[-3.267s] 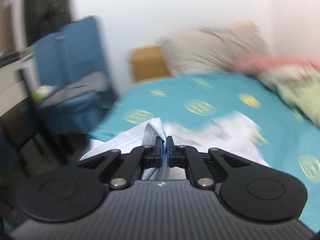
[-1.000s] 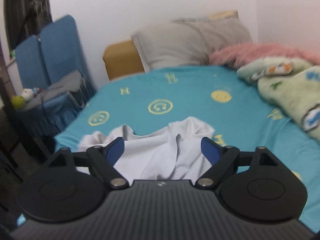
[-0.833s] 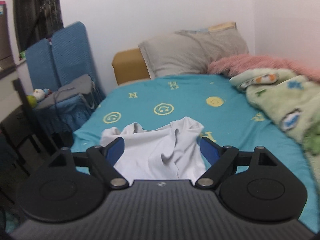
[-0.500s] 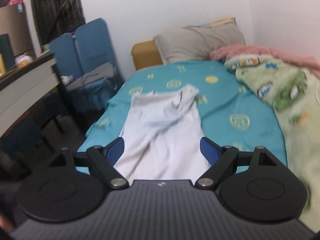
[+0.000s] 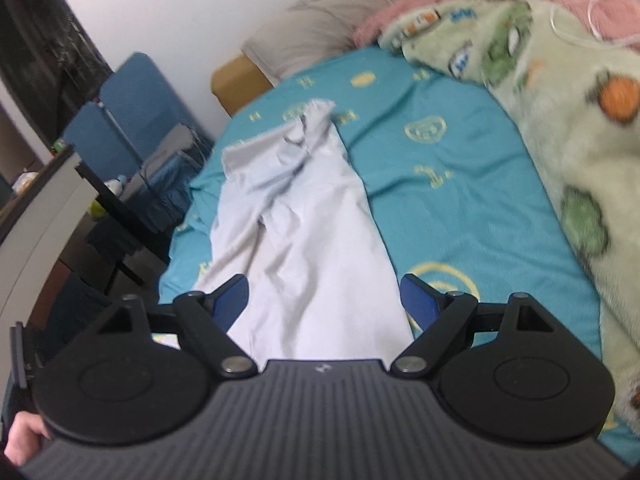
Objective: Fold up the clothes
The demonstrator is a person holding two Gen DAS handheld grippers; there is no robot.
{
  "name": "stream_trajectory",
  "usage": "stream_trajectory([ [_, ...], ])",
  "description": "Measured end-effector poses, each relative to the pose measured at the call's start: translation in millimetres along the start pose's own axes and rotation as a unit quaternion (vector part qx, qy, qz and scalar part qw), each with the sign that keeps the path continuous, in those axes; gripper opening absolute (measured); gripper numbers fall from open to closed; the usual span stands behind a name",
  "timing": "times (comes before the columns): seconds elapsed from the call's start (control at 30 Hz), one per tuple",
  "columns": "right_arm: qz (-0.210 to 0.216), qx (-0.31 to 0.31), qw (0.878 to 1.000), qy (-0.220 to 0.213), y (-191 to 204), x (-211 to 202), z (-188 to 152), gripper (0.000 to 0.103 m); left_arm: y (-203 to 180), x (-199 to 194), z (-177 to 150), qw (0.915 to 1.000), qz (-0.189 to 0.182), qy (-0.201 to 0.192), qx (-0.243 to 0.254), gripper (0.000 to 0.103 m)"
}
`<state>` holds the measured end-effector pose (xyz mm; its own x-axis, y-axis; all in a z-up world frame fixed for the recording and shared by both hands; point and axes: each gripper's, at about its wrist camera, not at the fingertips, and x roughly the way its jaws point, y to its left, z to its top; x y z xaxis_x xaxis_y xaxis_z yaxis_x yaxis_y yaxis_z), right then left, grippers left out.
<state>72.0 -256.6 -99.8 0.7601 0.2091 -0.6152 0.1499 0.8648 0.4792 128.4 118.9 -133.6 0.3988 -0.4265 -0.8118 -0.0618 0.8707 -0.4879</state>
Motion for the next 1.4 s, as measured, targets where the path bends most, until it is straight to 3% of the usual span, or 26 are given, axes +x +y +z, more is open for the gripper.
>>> stream_trajectory([
  [0.03,0.000,0.003,1.000,0.009,-1,3,-1,0.084,-6,1,-2,0.9998,0.004,0.007,0.018,0.040],
  [0.1,-0.001,0.005,1.000,0.023,-2,7,-3,0.084,-18,-1,-6,0.9968,0.040,0.017,0.067,0.022],
  [0.2,-0.002,0.005,0.999,0.032,-3,13,-4,0.084,-34,-6,-7,0.9861,0.092,0.036,0.134,0.012],
  [0.3,0.005,0.012,0.999,0.042,-5,19,-4,0.084,-63,-15,-15,0.9526,0.164,0.044,0.253,0.012],
  [0.4,0.034,0.029,0.998,0.054,-6,28,-3,0.084,-97,-22,-33,0.9127,0.196,0.053,0.355,0.012],
  [0.5,0.051,0.034,0.996,0.063,-4,32,-3,0.084,-122,-27,-53,0.8846,0.183,0.071,0.423,0.021],
  [0.53,0.051,0.031,0.996,0.064,-3,32,-4,0.084,-129,-27,-60,0.8802,0.167,0.079,0.437,0.027],
  [0.63,0.051,0.028,0.996,0.068,-1,31,-5,0.084,-134,-30,-74,0.8768,0.126,0.092,0.455,0.032],
  [0.77,0.056,0.041,0.995,0.070,-5,29,-5,0.084,-124,-24,-80,0.8759,0.128,0.074,0.459,0.035],
  [0.83,0.058,0.049,0.995,0.072,-7,29,-6,0.084,-117,-21,-78,0.8762,0.137,0.068,0.457,0.050],
  [0.93,0.061,0.063,0.993,0.075,-12,29,-6,0.084,-110,-18,-72,0.8707,0.150,0.064,0.464,0.060],
  [1.0,0.062,0.073,0.992,0.077,-14,30,-6,0.084,-107,-17,-68,0.8720,0.151,0.073,0.460,0.063],
  [1.07,0.063,0.080,0.992,0.078,-16,30,-6,0.084,-100,-17,-61,0.8787,0.150,0.084,0.445,0.063],
  [1.1,0.063,0.082,0.991,0.079,-17,30,-6,0.084,-95,-18,-57,0.8862,0.143,0.091,0.431,0.063],
  [1.17,0.066,0.086,0.991,0.081,-18,30,-7,0.084,-91,-16,-54,0.8921,0.131,0.111,0.418,0.058],
  [1.23,0.068,0.087,0.990,0.083,-18,31,-6,0.084,-88,-14,-53,0.8961,0.119,0.133,0.407,0.021],
  [1.33,0.067,0.085,0.990,0.087,-17,31,-7,0.084,-82,-11,-50,0.9009,0.101,0.165,0.389,0.009],
  [1.4,0.068,0.086,0.990,0.086,-18,31,-7,0.084,-93,-23,-55,0.8871,0.123,0.135,0.424,0.008],
])
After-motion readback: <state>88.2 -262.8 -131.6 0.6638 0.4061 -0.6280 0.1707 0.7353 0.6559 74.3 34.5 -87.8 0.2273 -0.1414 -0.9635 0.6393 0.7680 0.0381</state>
